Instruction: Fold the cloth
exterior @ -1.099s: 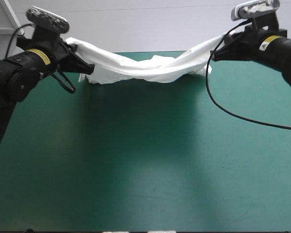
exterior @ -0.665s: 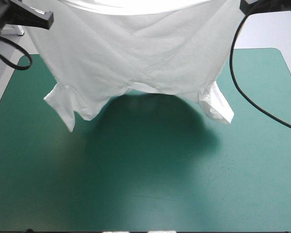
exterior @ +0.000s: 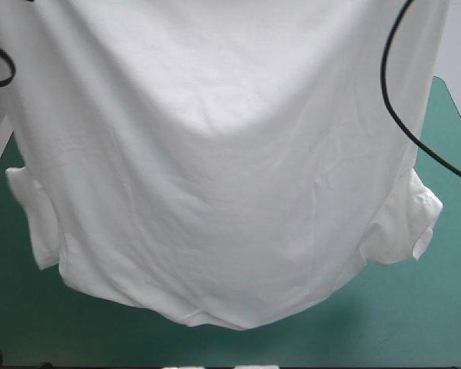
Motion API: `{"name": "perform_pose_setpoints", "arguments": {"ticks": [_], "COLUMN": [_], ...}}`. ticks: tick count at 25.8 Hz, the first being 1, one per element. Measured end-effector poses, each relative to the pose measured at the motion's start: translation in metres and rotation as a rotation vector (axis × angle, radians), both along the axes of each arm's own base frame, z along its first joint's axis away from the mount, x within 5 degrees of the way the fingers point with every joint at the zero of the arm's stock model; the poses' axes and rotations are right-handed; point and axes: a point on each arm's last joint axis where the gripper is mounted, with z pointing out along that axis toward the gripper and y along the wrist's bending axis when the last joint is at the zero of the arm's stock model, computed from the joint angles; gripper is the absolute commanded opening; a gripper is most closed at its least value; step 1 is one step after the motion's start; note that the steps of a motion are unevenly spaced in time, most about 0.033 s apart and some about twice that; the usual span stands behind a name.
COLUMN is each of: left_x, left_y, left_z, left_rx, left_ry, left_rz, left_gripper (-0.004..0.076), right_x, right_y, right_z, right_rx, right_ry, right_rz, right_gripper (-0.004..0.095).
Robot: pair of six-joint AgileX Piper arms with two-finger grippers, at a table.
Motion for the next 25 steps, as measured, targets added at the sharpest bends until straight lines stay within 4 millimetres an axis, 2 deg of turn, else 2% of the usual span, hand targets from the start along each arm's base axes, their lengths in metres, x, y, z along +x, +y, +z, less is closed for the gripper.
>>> {"name": "perform_pose_setpoints", "arguments": {"ticks": [1,2,3,4,5,8,11,15,18,21,25], "left_x": [0.016,0.040,0.060,0.092,0.122,0.146,0.143,0.125,0.121,0.130,0.159], "left_y": [-0.008,-0.015,-0.021,-0.027,-0.031,-0.032,-0.028,-0.022,-0.021,-0.023,-0.031], "left_z": [-0.005,-0.014,-0.022,-0.036,-0.051,-0.064,-0.056,-0.037,-0.034,-0.043,-0.073], "left_rx": [0.015,0.037,0.047,0.047,0.035,0.025,0.006,-0.020,-0.024,-0.017,-0.001], "left_ry": [0.015,0.038,0.060,0.092,0.125,0.148,0.100,-0.002,-0.020,0.046,0.212], "left_rz": [0.004,0.026,0.035,0.047,0.052,0.062,0.065,0.057,0.056,0.063,0.057], "left_gripper": [0.0021,0.0021,0.0021,0.0021,0.0021,0.0021,0.0021,0.0021,0.0021,0.0021,0.0021], "right_x": [0.016,0.047,0.064,0.093,0.112,0.124,0.119,0.103,0.091,0.093,0.123], "right_y": [0.003,0.010,0.014,0.020,0.024,0.027,0.025,0.022,0.020,0.023,0.031], "right_z": [-0.005,-0.017,-0.024,-0.038,-0.047,-0.054,-0.047,-0.034,-0.028,-0.037,-0.070], "right_rx": [-0.001,-0.005,-0.006,-0.005,-0.003,0.010,0.031,0.048,0.039,-0.015,-0.080], "right_ry": [0.014,0.047,0.064,0.083,0.095,0.091,0.045,-0.008,-0.003,0.130,0.365], "right_rz": [-0.001,-0.004,-0.006,-0.010,-0.013,-0.007,0.000,0.009,0.017,0.028,0.033], "right_gripper": [-0.0016,-0.0016,-0.0016,-0.0016,-0.0016,-0.0016,-0.0016,-0.0016,-0.0016,-0.0016,-0.0016]}}
